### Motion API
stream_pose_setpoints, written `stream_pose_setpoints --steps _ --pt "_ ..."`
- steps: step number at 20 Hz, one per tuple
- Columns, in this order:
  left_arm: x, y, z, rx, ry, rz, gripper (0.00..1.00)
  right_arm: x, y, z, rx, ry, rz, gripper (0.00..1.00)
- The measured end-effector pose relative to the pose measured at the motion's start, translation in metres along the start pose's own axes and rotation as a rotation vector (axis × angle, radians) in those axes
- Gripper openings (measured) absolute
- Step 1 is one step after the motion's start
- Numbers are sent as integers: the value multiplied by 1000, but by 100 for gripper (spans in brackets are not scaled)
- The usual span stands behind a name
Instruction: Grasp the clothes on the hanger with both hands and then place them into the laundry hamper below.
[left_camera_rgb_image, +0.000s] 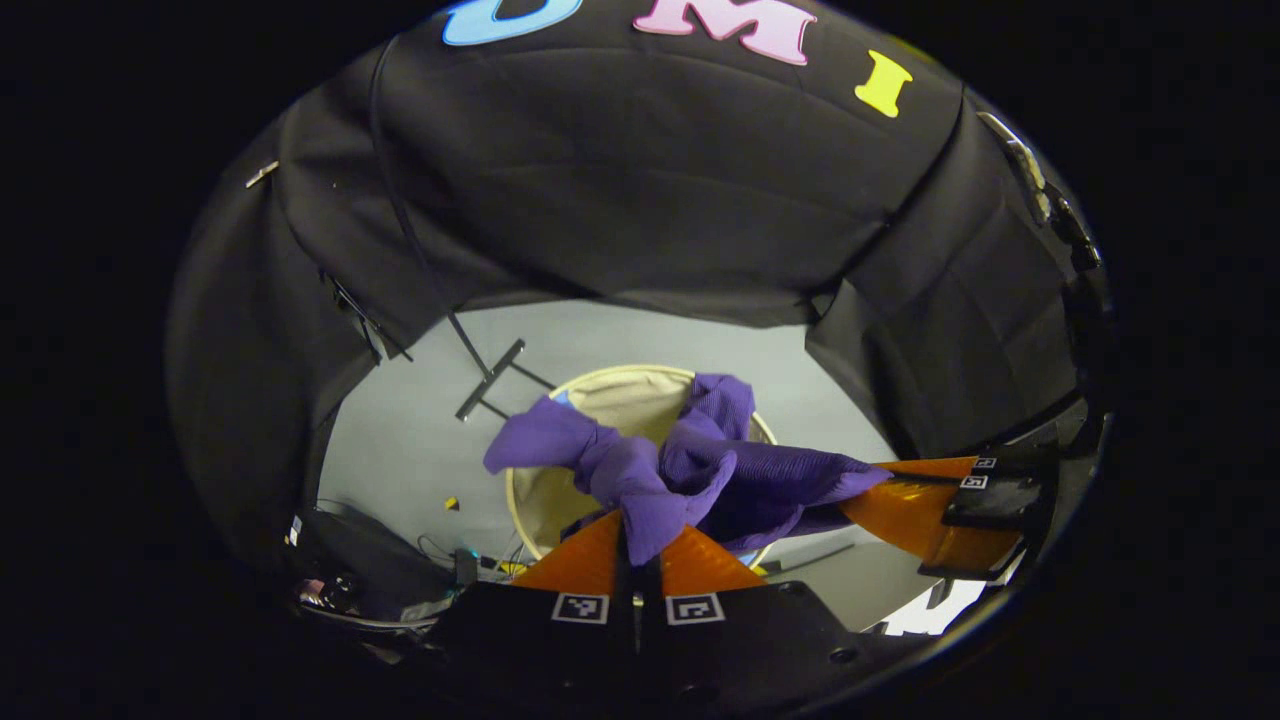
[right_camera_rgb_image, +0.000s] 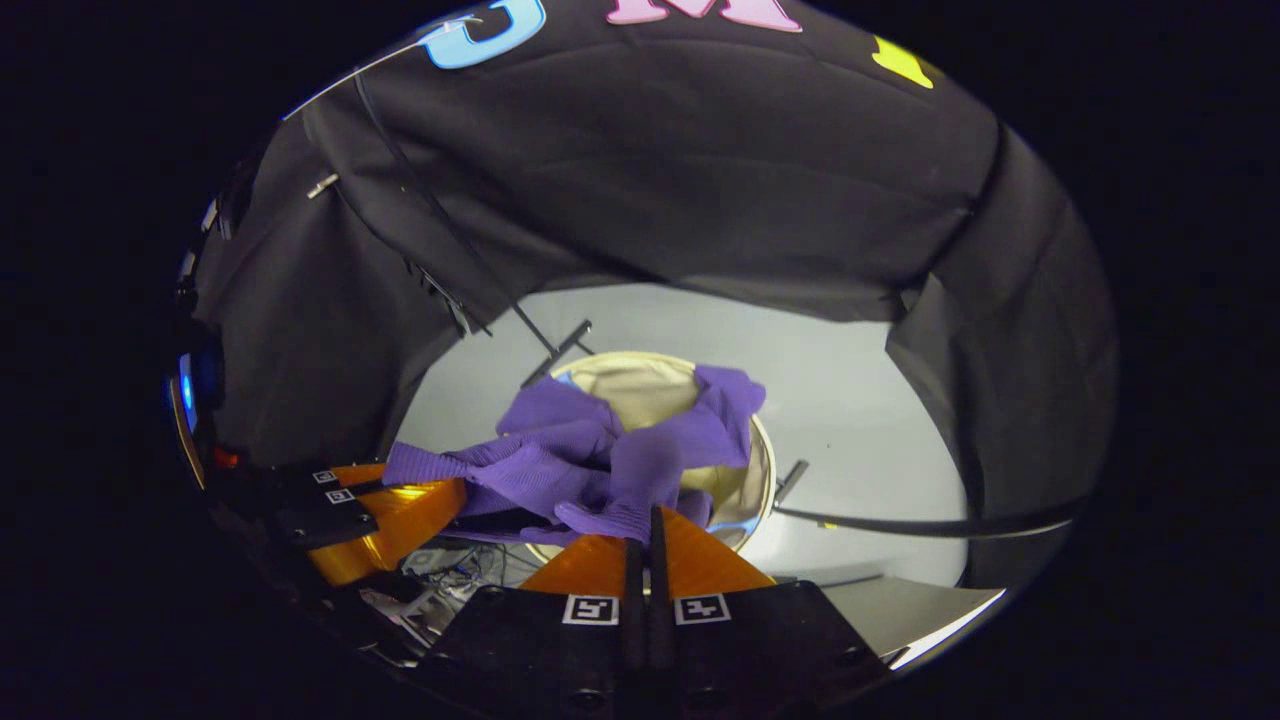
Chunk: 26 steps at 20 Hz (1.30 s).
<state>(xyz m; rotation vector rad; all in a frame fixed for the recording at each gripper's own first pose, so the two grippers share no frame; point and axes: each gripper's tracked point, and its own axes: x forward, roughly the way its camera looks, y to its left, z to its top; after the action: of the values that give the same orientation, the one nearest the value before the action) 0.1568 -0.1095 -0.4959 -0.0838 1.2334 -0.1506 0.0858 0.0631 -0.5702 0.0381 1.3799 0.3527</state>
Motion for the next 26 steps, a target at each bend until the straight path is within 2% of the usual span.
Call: stream_pose_setpoints --steps 1,2,5,6,7,9,13,17,18,21,23,24,26 --pt "1 -2 -6 9 9 -10 21 -1 0 -4 24 16 8 10" --pt "3 -3 -8 19 17 -3 39 -2 1 -7 42 27 5 24" --pt "6 7 -15 29 31 32 95 4 -13 -4 52 31 -25 95" --pt "4 6 -16 16 33 27 94 3 -15 -1 65 24 -35 93" --pt "3 5 -16 6 32 23 94 3 -17 1 79 15 -42 97" --pt "-1 5 -11 -3 25 15 94 3 -19 5 85 -5 -53 99" --pt "-16 0 5 -14 -32 3 94 -10 -25 23 22 -87 -80 99" --pt "-44 -6 28 -28 -132 -15 94 -43 -1 54 55 -214 7 99" --pt "-54 -5 35 -25 -163 -8 94 -54 3 64 59 -252 16 99" --pt "-91 5 60 -9 -272 36 96 -88 -5 89 25 -379 -33 99" --pt "-124 6 82 3 -364 58 96 -123 -1 118 18 -504 -59 99" --pt "-145 8 93 16 -413 67 93 -143 2 133 6 -566 -67 99" --pt "-185 12 117 43 -514 84 96 -184 8 148 -26 -651 -93 99"
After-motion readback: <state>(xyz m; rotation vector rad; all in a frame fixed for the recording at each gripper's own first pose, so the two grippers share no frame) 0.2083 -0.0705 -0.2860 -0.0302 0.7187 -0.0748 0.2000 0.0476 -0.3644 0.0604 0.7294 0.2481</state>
